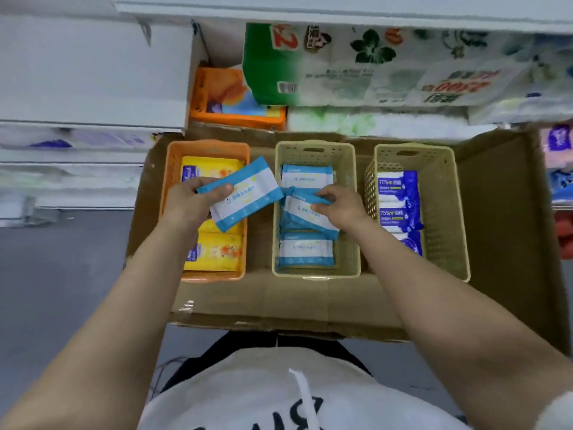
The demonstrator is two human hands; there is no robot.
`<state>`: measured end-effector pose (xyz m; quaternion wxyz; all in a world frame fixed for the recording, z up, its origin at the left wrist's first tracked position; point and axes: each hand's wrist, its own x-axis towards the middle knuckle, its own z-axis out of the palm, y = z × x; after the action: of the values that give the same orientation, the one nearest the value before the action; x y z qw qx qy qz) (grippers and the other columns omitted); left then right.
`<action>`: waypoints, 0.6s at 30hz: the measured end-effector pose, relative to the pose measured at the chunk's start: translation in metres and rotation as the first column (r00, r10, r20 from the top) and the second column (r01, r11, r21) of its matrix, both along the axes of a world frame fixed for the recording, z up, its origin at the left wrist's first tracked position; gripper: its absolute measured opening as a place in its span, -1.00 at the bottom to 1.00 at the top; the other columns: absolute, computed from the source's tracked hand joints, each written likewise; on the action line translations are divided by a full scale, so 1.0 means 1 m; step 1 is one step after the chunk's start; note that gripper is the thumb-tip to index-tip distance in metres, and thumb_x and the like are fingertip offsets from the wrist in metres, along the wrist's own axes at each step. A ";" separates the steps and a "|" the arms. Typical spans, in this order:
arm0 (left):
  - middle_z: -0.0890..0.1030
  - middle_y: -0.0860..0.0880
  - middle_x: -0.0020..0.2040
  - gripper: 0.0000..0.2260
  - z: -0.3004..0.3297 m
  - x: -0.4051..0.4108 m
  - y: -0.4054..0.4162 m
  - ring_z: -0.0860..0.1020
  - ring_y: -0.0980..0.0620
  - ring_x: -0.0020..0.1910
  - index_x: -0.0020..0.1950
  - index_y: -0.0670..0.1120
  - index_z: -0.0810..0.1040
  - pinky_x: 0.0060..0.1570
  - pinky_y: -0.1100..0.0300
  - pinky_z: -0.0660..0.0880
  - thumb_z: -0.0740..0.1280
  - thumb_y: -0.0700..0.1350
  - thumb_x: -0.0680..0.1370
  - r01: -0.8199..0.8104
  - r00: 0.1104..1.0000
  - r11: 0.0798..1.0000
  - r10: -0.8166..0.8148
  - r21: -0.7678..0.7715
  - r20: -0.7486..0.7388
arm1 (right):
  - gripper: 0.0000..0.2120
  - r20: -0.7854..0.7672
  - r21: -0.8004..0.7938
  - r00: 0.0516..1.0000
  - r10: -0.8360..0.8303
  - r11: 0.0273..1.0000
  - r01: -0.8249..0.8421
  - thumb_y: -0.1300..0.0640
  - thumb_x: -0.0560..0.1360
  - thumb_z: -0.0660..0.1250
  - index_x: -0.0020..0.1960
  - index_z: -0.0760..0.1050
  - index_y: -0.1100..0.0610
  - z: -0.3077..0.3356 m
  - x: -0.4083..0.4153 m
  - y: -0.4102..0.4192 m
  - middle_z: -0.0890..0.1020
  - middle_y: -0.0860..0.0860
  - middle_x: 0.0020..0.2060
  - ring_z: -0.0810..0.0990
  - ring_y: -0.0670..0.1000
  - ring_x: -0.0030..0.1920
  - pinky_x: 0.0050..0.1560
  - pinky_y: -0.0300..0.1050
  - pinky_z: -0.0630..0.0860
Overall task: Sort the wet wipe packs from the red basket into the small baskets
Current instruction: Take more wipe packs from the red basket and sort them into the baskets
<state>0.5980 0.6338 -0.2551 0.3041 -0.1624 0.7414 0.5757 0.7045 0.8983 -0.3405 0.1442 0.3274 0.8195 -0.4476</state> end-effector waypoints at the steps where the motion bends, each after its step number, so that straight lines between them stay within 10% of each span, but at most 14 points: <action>1: 0.68 -0.11 0.01 -0.64 -0.003 -0.001 -0.002 0.67 0.00 -0.12 0.13 -0.15 0.58 -0.16 0.10 0.59 0.55 -0.10 0.40 -0.012 1.000 1.000 0.012 -0.005 0.012 | -0.65 0.014 0.016 0.999 0.041 0.999 -0.042 0.07 0.44 0.51 0.20 0.59 0.09 -0.005 -0.007 0.001 0.62 0.04 0.19 0.57 0.02 0.19 0.22 -0.11 0.49; 13: 0.67 -0.14 0.01 -0.76 -0.025 -0.012 0.012 0.65 0.00 -0.10 0.03 -0.16 0.62 -0.17 0.13 0.59 0.53 -0.14 0.43 0.084 0.996 0.995 -0.082 -0.051 0.029 | -0.65 0.159 0.415 0.940 0.303 0.843 -0.342 0.05 0.52 0.40 0.30 0.56 0.04 -0.037 -0.025 -0.011 0.53 0.09 0.22 0.43 0.12 0.27 0.25 -0.05 0.39; 18: 0.66 -0.03 -0.08 -0.80 -0.030 -0.018 0.025 0.63 0.17 -0.25 0.00 -0.10 0.63 -0.41 0.38 0.48 0.53 -0.14 0.42 0.182 0.983 0.981 -0.180 -0.066 0.041 | -0.77 -0.089 0.402 0.990 0.110 0.913 -0.065 0.09 0.55 0.37 0.18 0.56 0.10 -0.015 -0.033 -0.017 0.61 0.04 0.12 0.49 0.08 0.21 0.28 -0.05 0.39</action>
<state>0.5803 0.6592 -0.2854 0.3623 -0.1148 0.7672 0.5167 0.6717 0.8814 -0.3555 0.0494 0.2880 0.9139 -0.2818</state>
